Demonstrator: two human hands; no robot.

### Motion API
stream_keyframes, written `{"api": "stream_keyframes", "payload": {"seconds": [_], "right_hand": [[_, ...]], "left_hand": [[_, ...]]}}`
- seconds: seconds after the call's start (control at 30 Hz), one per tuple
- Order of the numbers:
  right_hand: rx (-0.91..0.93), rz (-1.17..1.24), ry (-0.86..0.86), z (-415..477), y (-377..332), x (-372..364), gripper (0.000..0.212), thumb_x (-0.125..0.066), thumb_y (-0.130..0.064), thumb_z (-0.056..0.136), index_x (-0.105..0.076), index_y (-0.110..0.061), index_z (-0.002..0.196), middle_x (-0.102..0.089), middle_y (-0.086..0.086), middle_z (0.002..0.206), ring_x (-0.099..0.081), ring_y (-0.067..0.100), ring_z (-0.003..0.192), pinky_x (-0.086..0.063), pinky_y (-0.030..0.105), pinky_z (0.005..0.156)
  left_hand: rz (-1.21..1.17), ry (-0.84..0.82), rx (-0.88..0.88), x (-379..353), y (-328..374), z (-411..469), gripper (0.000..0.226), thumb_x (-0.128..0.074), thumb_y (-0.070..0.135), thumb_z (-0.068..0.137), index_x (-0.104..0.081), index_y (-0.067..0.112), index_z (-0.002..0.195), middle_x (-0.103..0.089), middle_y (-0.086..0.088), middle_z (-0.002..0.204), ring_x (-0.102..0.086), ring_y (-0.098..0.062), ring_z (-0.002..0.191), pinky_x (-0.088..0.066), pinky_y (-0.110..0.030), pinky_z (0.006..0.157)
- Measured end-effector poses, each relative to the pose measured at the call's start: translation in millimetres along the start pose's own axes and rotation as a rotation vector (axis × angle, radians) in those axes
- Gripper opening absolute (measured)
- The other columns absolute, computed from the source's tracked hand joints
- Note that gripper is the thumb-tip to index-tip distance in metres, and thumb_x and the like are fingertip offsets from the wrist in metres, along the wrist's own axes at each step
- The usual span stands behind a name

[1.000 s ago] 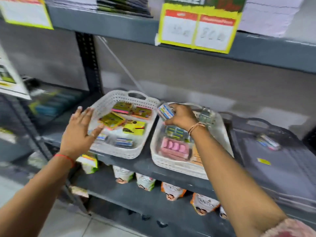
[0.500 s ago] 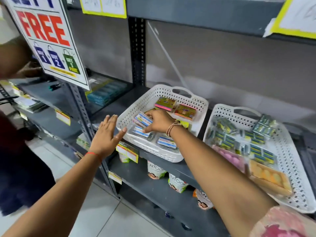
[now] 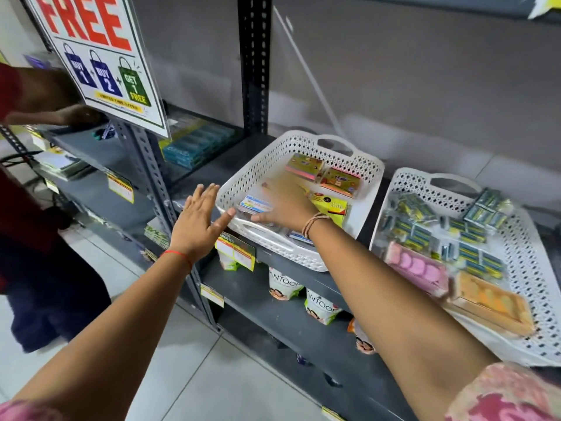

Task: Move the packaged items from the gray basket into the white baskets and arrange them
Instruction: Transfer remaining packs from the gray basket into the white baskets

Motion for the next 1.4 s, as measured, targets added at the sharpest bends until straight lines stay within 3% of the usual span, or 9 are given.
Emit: {"api": "stream_keyframes", "payload": {"seconds": [0.13,0.27,0.53,0.63,0.77,0.9,1.0,1.2,1.4], "right_hand": [[0.065,-0.095,0.214,-26,14,23,0.086,-0.064,-0.045,0.080,-0.023,-0.007,0.145,-0.021,0.011,0.156,-0.019,0.022,0.144,-0.012,0.028,0.118],[0.056,-0.062,0.486,-67,38,60,0.072,-0.065,-0.037,0.083,-0.036,-0.002,0.139,-0.034,0.015,0.150,-0.028,0.026,0.141,-0.019,0.033,0.119],[-0.250,-0.129,0.755,-196,163,146,0.059,-0.067,-0.029,0.082,-0.049,0.002,0.129,-0.043,0.022,0.143,-0.039,0.032,0.134,-0.030,0.037,0.113],[-0.423,-0.195,0.789,-245,221,169,0.052,-0.064,-0.024,0.086,-0.051,0.004,0.128,-0.045,0.023,0.141,-0.040,0.033,0.133,-0.030,0.036,0.111],[-0.786,-0.376,0.633,-304,305,181,0.049,-0.050,-0.025,0.091,-0.044,-0.002,0.134,-0.042,0.021,0.143,-0.038,0.031,0.133,-0.030,0.037,0.111],[-1.178,-0.281,0.459,-347,358,177,0.077,-0.053,-0.043,0.088,-0.020,-0.006,0.146,-0.011,0.015,0.158,-0.010,0.032,0.145,-0.019,0.048,0.117],[-1.277,-0.164,0.345,-358,376,173,0.097,-0.055,-0.056,0.082,0.000,-0.012,0.149,0.006,0.010,0.159,0.003,0.032,0.146,-0.010,0.050,0.117],[-1.218,-0.180,0.400,-361,383,179,0.055,-0.063,-0.030,0.084,-0.050,-0.003,0.130,-0.046,0.020,0.141,-0.046,0.033,0.129,-0.038,0.040,0.109],[-1.209,-0.137,0.392,-365,356,182,0.029,-0.069,-0.005,0.073,-0.062,0.001,0.100,-0.065,0.020,0.113,-0.062,0.031,0.104,-0.051,0.035,0.092]], "left_hand": [[-0.095,0.057,0.018,8,19,0,0.071,-0.034,0.054,0.082,-0.024,0.016,0.141,-0.021,-0.005,0.154,-0.002,-0.017,0.143,-0.002,-0.039,0.118],[-0.223,0.161,-0.132,4,91,4,0.068,-0.039,0.048,0.082,-0.030,0.013,0.139,-0.027,-0.007,0.151,-0.006,-0.018,0.142,-0.005,-0.039,0.117],[-0.187,-0.176,-0.627,-65,261,-32,0.097,-0.007,0.079,0.072,-0.025,0.012,0.141,-0.023,-0.009,0.152,0.000,-0.016,0.139,-0.004,-0.028,0.115],[-0.183,-0.295,-0.654,-89,284,-48,0.103,-0.004,0.084,0.065,-0.019,0.016,0.142,-0.011,-0.003,0.152,0.002,-0.015,0.141,-0.001,-0.021,0.113],[-0.064,-0.313,-0.646,-102,287,-55,0.108,-0.001,0.087,0.062,-0.022,0.016,0.142,-0.017,-0.004,0.153,0.003,-0.012,0.139,-0.003,-0.024,0.114],[-0.036,-0.291,-0.653,-104,289,-56,0.105,-0.006,0.085,0.066,-0.028,0.013,0.140,-0.024,-0.006,0.151,-0.002,-0.014,0.139,0.000,-0.019,0.111],[-0.021,-0.298,-0.653,-103,291,-58,0.104,-0.006,0.084,0.066,-0.027,0.013,0.140,-0.024,-0.004,0.150,-0.003,-0.015,0.141,0.001,-0.019,0.111],[-0.023,-0.307,-0.630,-101,292,-59,0.106,-0.004,0.086,0.063,-0.025,0.016,0.141,-0.023,-0.001,0.152,0.001,-0.010,0.141,-0.001,-0.023,0.114],[-0.020,-0.261,-0.639,-104,290,-59,0.103,-0.005,0.084,0.066,-0.028,0.016,0.140,-0.029,-0.003,0.151,0.005,-0.010,0.139,-0.002,-0.025,0.114]]}}
Point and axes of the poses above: each hand's wrist, its own z-axis towards the middle knuckle, its own x-axis out of the back of the hand, y = z × x, the point moved 1 cm from there along z, towards the middle knuckle
